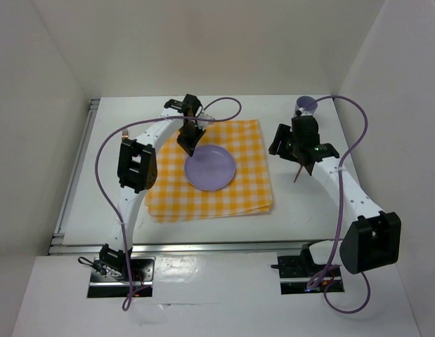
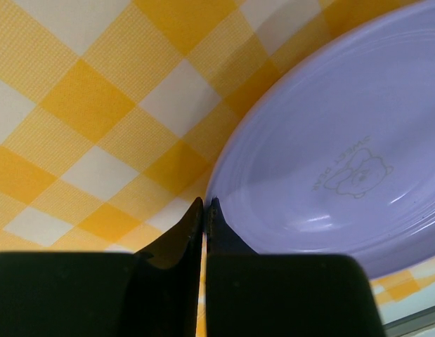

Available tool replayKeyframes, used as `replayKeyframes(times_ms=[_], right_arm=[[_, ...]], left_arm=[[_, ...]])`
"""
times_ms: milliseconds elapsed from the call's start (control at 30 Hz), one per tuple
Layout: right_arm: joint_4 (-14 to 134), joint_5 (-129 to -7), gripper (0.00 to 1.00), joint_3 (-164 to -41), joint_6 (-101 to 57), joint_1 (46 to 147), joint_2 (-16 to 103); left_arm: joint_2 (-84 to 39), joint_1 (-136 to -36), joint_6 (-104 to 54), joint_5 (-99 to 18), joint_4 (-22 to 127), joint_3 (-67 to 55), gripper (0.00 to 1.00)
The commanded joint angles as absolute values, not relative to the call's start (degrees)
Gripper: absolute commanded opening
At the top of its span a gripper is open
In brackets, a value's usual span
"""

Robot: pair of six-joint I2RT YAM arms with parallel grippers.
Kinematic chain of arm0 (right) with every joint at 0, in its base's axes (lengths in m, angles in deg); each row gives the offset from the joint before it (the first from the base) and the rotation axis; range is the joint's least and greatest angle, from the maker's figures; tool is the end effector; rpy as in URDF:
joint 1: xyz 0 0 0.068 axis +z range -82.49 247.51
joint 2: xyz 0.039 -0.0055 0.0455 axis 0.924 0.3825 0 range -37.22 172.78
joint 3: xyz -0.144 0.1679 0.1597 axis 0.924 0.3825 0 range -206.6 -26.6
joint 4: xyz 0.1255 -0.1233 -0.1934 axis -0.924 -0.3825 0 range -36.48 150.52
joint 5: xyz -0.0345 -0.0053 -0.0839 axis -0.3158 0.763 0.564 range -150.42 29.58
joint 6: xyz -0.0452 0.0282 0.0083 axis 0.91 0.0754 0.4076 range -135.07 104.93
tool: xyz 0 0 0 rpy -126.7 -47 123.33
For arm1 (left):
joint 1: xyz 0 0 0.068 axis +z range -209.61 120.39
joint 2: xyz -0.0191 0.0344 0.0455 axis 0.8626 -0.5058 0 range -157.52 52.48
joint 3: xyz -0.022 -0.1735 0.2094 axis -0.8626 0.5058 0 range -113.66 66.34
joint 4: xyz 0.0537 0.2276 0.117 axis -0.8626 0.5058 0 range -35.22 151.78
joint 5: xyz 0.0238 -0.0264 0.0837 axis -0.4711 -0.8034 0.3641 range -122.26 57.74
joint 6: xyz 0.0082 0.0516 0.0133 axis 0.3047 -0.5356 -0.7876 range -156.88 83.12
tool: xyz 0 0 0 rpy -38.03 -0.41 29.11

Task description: Set the dinner table for one person

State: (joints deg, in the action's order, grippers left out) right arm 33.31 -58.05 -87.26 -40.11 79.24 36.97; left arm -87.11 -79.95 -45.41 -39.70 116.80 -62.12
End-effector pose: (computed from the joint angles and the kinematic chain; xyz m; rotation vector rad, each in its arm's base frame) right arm 0.2777 0.0562 0.2970 0.2880 2.2796 0.2872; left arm 0.4717 -0.1797 0.1916 0.7378 2.7568 -0.2282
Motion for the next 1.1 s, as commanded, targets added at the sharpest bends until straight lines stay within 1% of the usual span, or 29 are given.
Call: replayKeyframes(times_ms=[0,133,200,233,300,333,433,567,633,667,700,733,800,867,967,1000,1067], right_arm=[[33.0,-58.0,0.66,-87.9,-39.8,78.9,37.3],[32.4,-58.0,0.66,-87.9,-39.8,78.9,37.8],[31.9,-57.4,0.70,-87.9,-39.8,78.9,38.6],[31.0,-56.7,0.71,-87.9,-39.8,78.9,39.9],[30.0,-55.7,0.79,-89.1,-39.8,78.2,41.0],[29.1,-55.1,0.86,-89.1,-39.8,78.2,42.0],[28.6,-55.1,0.95,-90.3,-38.6,74.7,44.9],[28.6,-57.3,0.96,-92.4,-37.1,68.1,50.9],[28.6,-57.3,0.96,-94.3,-35.9,65.5,53.5],[28.6,-56.4,0.96,-94.3,-35.9,65.0,55.8],[29.2,-55.9,0.96,-95.1,-35.3,64.2,57.1],[29.2,-55.1,0.96,-96.0,-35.3,64.2,58.3],[29.2,-53.9,0.96,-97.5,-35.3,63.6,62.3],[29.2,-52.1,0.96,-99.4,-35.3,63.1,65.0],[29.5,-52.2,0.92,-100.6,-35.3,63.1,69.6],[30.8,-52.2,0.88,-100.6,-35.3,63.1,71.0],[31.5,-52.7,0.85,-101.3,-35.3,63.1,72.6]], left_arm=[[-86.1,-80.1,-44.6,-36.2,115.6,-61.7,0.00],[-85.5,-80.1,-44.1,-36.2,115.6,-61.7,0.01],[-83.9,-80.1,-43.5,-35.5,115.6,-61.2,0.24],[-83.3,-80.1,-43.5,-35.5,114.7,-61.2,0.39],[-81.8,-80.1,-42.3,-34.1,112.7,-59.8,0.66],[-81.0,-80.1,-42.3,-34.1,112.7,-59.8,1.00],[-77.9,-79.6,-41.8,-34.1,112.2,-60.3,1.00],[-70.6,-79.0,-40.5,-31.1,109.7,-59.8,1.00],[-63.6,-79.0,-39.7,-25.0,106.1,-54.5,1.00],[-60.9,-77.6,-38.9,-22.6,101.2,-51.9,1.00],[-58.4,-76.8,-38.9,-20.6,98.7,-46.0,1.00],[-54.0,-76.0,-38.9,-17.5,96.4,-43.0,1.00],[-51.2,-72.0,-39.5,-16.7,93.3,-38.4,1.00],[-50.7,-68.9,-38.8,-17.2,94.3,-35.4,1.00],[-51.4,-62.3,-36.5,-21.3,98.8,-33.6,1.00],[-51.4,-58.9,-36.0,-22.7,98.8,-32.7,1.00],[-50.4,-55.9,-35.4,-26.4,98.3,-28.5,0.99]])
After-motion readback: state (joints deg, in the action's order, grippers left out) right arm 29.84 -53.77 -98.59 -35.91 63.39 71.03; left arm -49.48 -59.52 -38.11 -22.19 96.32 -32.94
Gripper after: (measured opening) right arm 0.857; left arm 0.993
